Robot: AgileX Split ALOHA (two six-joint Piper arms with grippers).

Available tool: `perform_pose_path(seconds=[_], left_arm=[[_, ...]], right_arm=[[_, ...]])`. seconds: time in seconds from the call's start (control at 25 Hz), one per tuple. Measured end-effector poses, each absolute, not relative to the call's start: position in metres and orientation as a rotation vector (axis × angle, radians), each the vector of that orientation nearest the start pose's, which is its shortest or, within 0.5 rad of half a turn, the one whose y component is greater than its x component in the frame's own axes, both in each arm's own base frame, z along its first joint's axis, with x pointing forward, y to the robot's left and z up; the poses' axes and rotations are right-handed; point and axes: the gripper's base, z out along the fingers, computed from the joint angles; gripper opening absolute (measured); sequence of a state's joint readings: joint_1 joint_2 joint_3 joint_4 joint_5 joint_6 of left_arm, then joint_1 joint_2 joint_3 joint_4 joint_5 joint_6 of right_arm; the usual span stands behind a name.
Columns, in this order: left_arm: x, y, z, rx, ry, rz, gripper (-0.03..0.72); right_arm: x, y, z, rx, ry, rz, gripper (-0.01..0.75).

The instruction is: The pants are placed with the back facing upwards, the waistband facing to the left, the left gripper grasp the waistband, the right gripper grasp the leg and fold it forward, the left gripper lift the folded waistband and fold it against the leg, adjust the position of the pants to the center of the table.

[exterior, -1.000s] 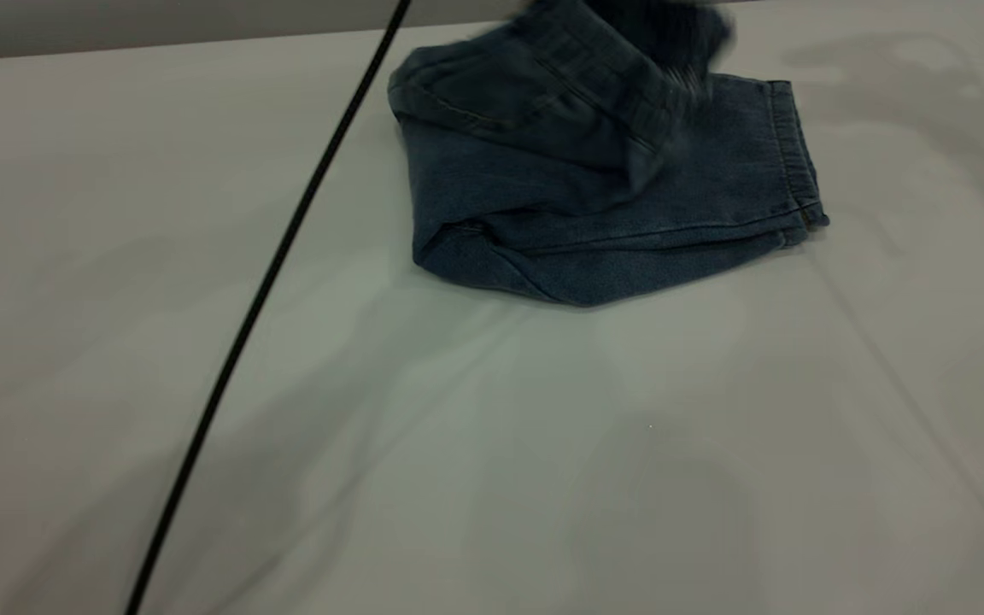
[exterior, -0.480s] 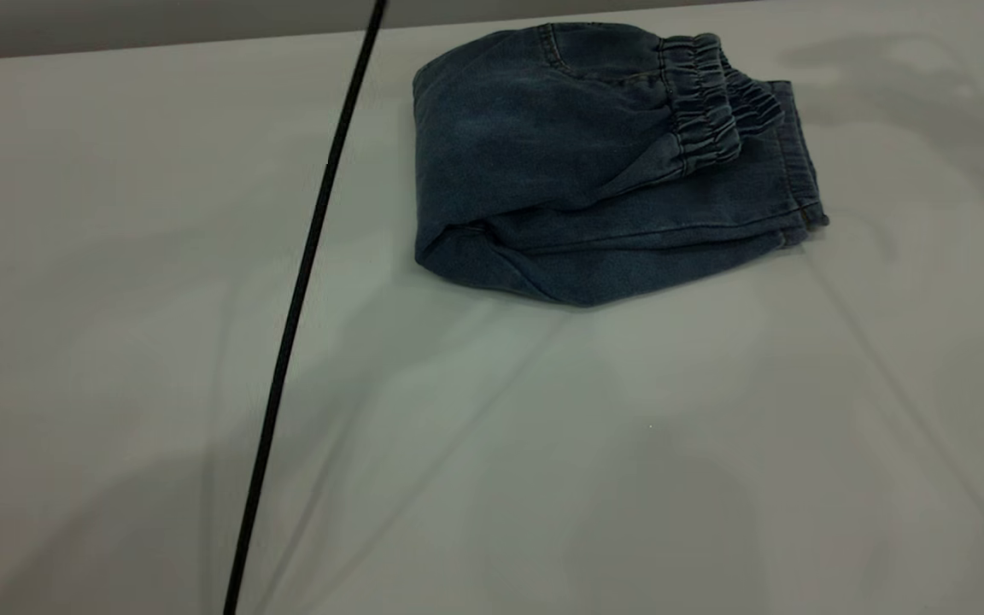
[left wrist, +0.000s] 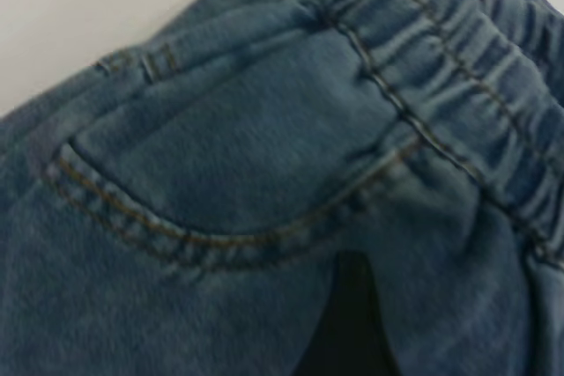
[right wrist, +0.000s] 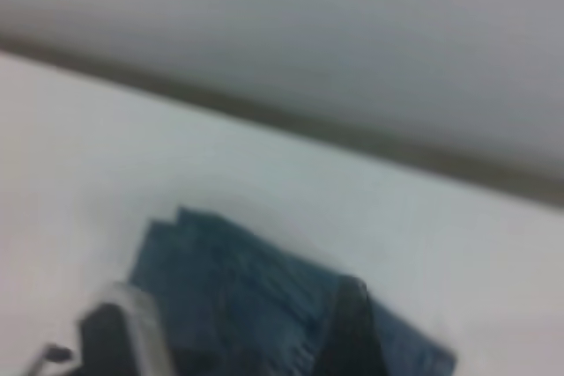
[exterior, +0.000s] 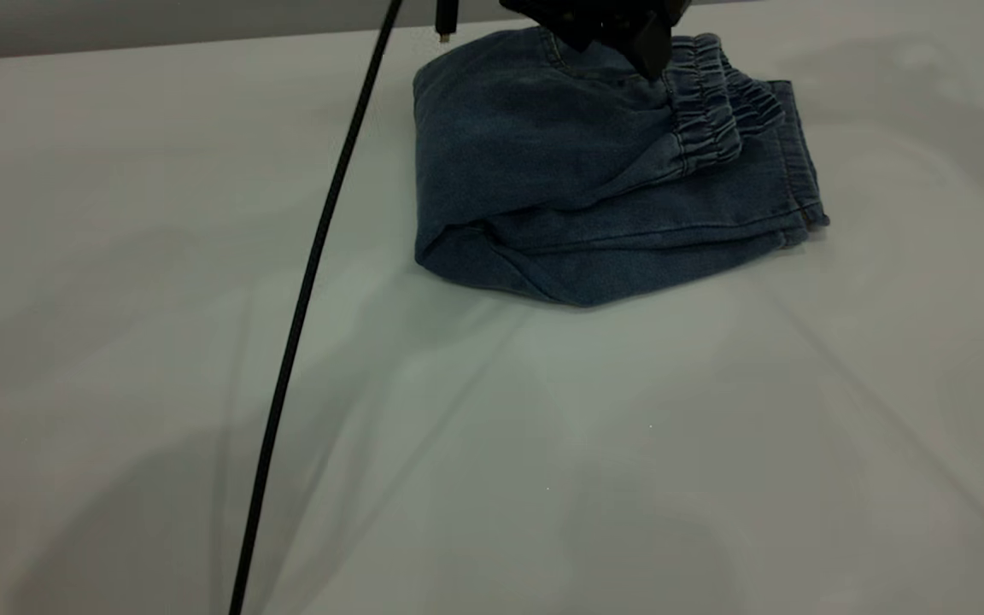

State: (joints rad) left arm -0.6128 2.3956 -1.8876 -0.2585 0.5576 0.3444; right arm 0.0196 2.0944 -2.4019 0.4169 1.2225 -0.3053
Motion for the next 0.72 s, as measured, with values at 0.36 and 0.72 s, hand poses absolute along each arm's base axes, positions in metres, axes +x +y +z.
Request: perform_pose_path(seconds=[0.36,0.72], left_arm=[[0.426,-0.310,0.082,1.015,2.374,-0.298,0.527],[0.416,-0.300,0.058,1.165,2.502,-0.206,0.528]], right_arm=[[0.400,0.044,0.480,-0.399,2.122,0.369,0.476],[0.386,0.043,0.495,-0.396,2.088,0.360,0.476]])
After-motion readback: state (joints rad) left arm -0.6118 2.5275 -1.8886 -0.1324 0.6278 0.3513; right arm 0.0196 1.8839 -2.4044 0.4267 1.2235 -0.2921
